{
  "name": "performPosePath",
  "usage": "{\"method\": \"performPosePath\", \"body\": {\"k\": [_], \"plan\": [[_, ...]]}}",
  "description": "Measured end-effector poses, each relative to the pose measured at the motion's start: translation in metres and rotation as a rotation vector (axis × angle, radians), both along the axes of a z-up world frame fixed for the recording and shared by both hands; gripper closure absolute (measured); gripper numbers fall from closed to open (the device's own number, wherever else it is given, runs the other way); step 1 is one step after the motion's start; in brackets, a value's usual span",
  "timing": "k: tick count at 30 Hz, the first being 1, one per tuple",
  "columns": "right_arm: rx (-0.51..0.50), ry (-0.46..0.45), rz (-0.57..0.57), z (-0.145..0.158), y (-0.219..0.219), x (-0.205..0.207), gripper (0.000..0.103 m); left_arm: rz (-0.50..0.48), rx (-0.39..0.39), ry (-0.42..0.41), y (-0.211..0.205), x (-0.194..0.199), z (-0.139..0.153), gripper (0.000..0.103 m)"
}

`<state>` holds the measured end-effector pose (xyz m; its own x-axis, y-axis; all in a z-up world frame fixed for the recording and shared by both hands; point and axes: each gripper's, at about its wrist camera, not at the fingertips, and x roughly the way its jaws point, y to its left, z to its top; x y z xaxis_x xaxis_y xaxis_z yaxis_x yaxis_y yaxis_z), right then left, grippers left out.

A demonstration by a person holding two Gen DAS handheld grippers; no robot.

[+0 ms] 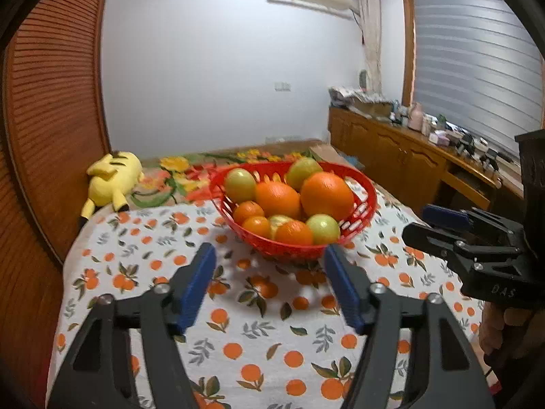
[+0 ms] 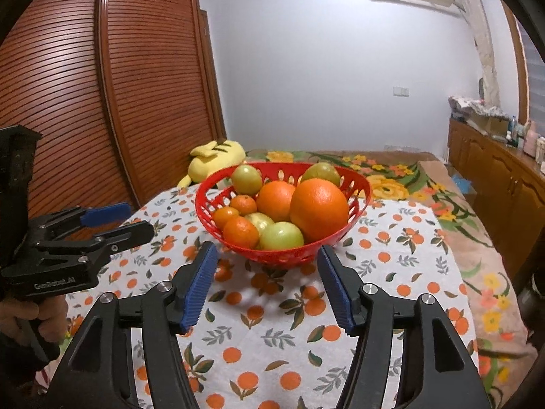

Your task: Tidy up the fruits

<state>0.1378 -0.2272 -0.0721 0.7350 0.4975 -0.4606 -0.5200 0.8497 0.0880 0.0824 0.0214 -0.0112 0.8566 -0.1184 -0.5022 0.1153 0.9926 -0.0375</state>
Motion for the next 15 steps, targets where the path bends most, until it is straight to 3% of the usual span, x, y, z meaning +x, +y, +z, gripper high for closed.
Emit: {"method": "performPosePath", "body": {"k": [7,15], "plan": [[0.003,-0.053,-0.056,0.009,-0.004,-0.008,0.026,0.035,0.006,-0.025,0.005,-0.008,0.005,0.026],[-0.003,-0.092,-0.103,0.015,-0.006,-0.014,0.015,0.068,0.014,-0.033,0.005,-0.016,0.005,0.025]]}}
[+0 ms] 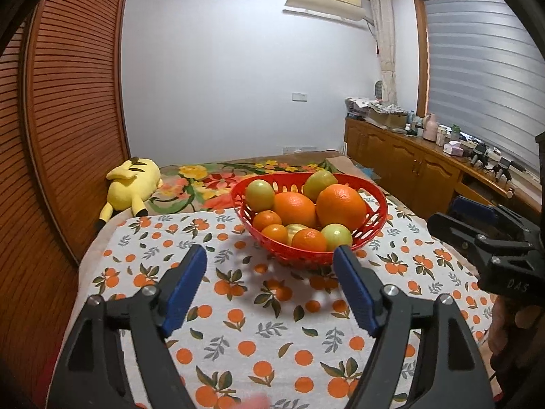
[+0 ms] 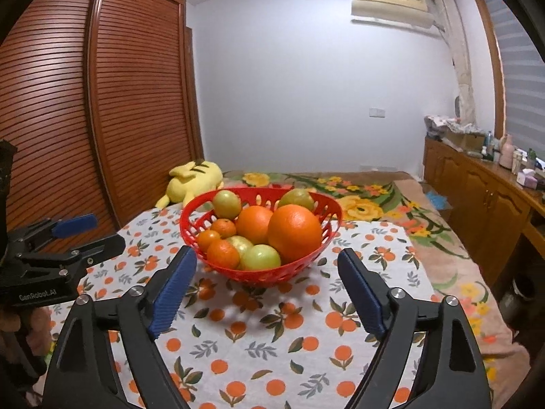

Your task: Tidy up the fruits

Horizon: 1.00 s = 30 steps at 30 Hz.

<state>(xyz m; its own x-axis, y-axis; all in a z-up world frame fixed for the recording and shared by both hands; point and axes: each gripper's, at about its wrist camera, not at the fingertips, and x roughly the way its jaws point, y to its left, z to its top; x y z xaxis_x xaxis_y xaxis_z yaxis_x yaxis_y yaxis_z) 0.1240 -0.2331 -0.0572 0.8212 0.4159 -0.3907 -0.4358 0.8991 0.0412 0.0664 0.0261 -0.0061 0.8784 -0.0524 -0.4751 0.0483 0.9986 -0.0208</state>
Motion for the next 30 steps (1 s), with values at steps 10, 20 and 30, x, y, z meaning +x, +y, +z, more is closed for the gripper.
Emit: {"method": "performPosePath", "body": {"k": [10,20,30], "plan": [[-0.006,-0.001,-0.026,-0.0026,-0.0007,-0.0015,0.014,0.011,-0.007,0.001,0.0021,-0.0074,-0.0004,0.025],[-0.006,-0.003,-0.039,-0.0022,-0.0022,-0.0032,0.013,0.015,-0.008,0.000,0.0027,-0.0082,-0.0001,0.025],[-0.006,-0.004,-0.041,-0.0024,-0.0024,-0.0034,0.013,0.013,-0.007,-0.003,0.0030,-0.0097,0.0018,0.025]]}}
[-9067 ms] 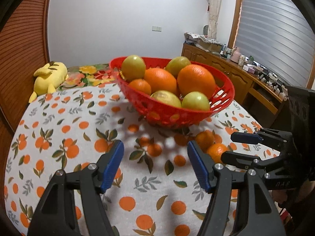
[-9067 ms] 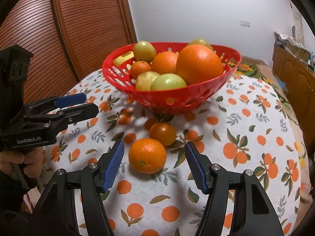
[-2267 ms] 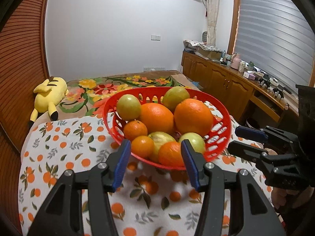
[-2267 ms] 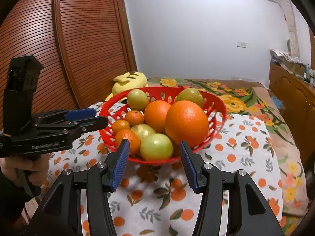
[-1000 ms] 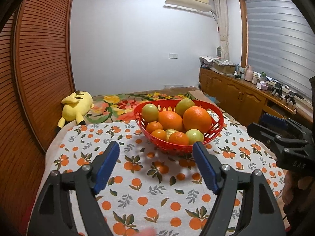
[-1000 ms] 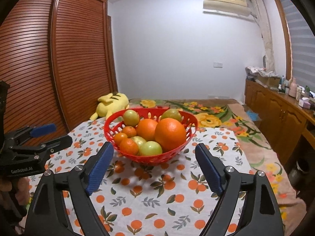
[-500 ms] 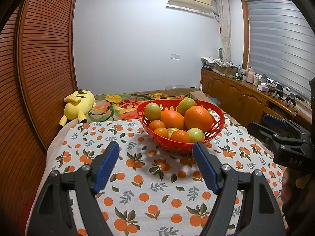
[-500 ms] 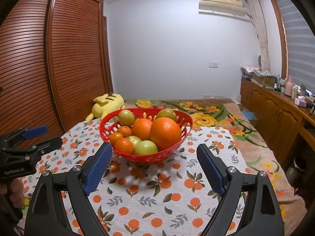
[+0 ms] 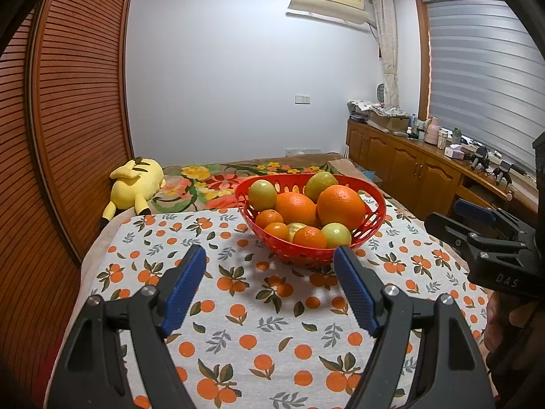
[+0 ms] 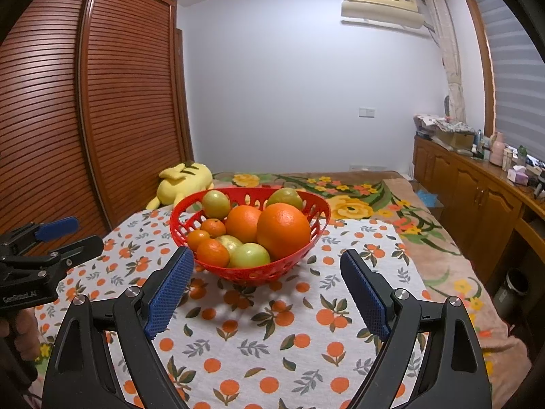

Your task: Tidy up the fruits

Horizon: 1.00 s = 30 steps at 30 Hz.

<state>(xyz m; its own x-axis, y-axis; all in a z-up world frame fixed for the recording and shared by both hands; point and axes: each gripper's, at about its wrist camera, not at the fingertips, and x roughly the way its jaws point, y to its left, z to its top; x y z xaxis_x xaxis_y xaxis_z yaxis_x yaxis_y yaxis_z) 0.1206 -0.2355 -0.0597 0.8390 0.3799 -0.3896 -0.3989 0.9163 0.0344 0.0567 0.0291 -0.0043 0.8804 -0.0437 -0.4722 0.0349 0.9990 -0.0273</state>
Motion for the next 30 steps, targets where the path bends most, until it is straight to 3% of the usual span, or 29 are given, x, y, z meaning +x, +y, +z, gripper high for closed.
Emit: {"method": "performPosePath", "body": {"k": [30], "plan": [[0.001,-0.004,-0.001,0.0003,-0.0015,-0.0023,0.013,0.003,-0.002,-0.011,-0.0016,-0.0057,0.0060,0.025]]}}
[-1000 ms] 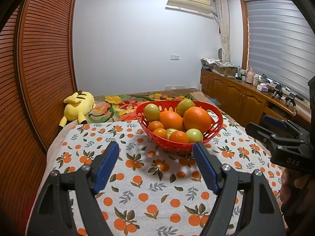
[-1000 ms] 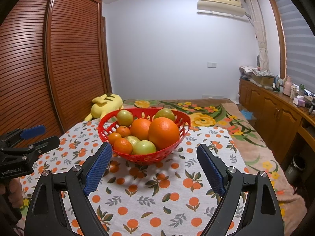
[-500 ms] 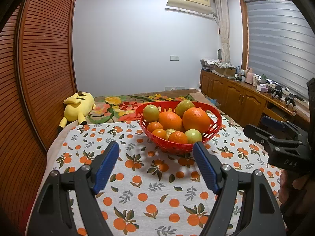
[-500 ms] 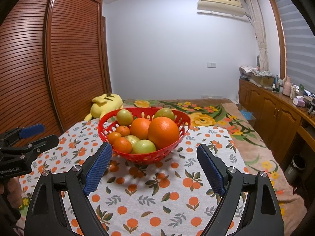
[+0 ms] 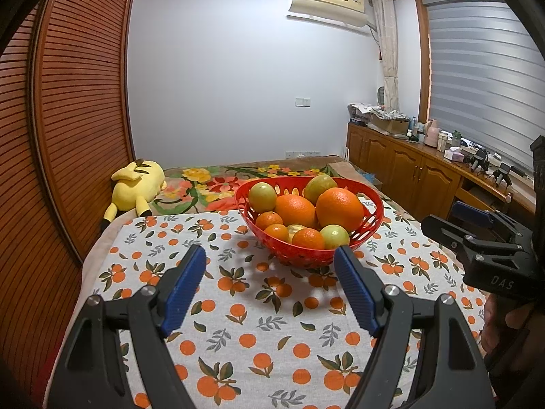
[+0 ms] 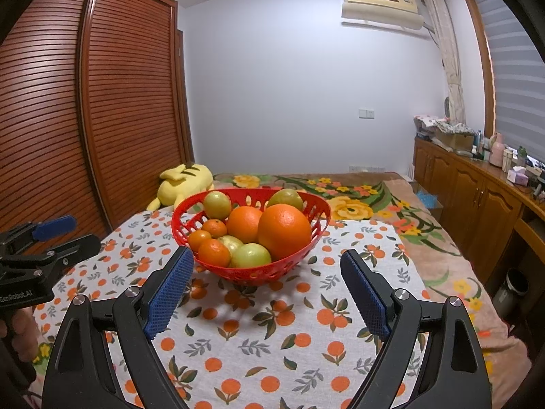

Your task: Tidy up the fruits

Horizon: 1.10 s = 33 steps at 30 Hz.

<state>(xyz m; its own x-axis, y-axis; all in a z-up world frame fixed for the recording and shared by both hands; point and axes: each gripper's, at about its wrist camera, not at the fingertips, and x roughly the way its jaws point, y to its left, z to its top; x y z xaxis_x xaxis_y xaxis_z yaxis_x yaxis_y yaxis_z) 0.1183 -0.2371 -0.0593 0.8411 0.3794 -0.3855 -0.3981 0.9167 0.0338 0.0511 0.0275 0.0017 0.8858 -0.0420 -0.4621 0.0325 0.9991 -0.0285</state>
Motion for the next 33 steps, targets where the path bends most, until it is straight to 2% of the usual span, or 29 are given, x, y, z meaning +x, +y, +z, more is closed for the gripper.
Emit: {"method": "performPosePath", "body": {"k": [33], "plan": [[0.000,0.000,-0.002,0.0002,0.0002,-0.0005,0.013,-0.003,0.006,-0.010,-0.0035,-0.0034,0.0055,0.024]]}}
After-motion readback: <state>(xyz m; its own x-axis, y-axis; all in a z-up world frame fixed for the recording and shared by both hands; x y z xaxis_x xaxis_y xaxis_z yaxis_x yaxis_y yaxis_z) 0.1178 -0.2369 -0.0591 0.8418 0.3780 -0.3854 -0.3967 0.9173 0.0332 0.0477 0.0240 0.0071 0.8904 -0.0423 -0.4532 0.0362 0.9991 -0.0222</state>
